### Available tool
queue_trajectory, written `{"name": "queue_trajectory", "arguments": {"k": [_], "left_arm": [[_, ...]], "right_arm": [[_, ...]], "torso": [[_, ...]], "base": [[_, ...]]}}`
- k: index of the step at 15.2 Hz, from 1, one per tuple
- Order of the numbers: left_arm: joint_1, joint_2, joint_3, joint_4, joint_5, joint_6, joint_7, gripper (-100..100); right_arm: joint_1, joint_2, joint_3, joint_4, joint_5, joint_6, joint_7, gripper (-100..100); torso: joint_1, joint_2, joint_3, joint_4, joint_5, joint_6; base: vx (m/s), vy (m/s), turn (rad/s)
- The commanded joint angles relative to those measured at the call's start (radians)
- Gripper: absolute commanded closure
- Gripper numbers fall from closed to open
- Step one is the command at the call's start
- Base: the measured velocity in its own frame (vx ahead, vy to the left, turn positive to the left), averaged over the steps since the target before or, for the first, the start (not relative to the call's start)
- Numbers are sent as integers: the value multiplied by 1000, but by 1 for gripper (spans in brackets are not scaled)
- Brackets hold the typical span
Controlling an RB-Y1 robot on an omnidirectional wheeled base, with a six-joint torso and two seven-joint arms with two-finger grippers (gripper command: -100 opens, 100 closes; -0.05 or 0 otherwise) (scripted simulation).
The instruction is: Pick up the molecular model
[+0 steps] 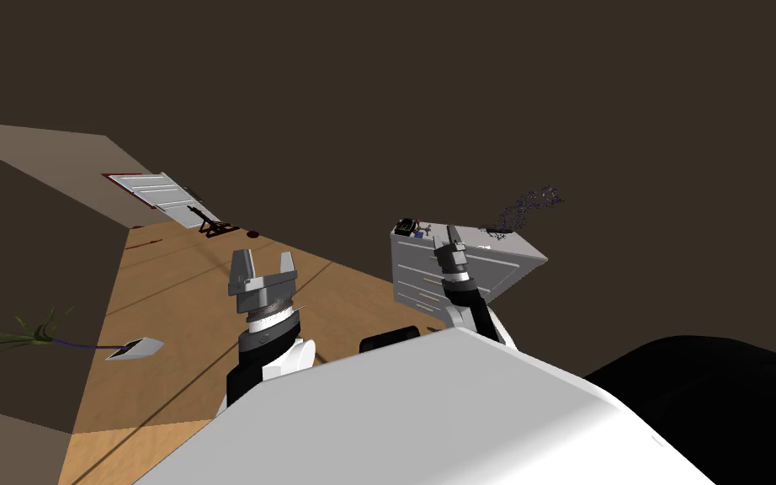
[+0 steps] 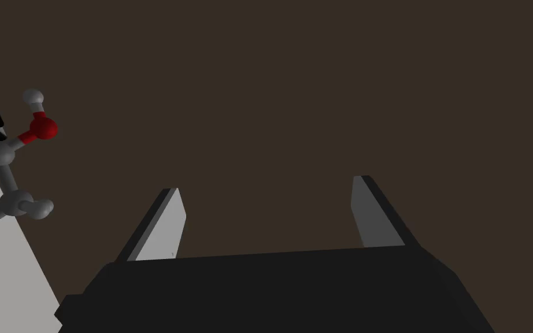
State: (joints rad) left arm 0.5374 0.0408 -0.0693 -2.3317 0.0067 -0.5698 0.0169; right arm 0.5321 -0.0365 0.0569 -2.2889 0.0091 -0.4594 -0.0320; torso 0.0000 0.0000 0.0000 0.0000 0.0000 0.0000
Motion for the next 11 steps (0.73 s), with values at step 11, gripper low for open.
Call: {"name": "queue_trajectory", "arguments": {"k": [11], "left_arm": [[0, 0, 0, 0, 0, 0, 0, 0]], "right_arm": [[13, -229, -63, 45, 45, -2, -12, -100]], "torso": [[1, -1, -1, 0, 0, 0]], "base": [[15, 15, 10]]}}
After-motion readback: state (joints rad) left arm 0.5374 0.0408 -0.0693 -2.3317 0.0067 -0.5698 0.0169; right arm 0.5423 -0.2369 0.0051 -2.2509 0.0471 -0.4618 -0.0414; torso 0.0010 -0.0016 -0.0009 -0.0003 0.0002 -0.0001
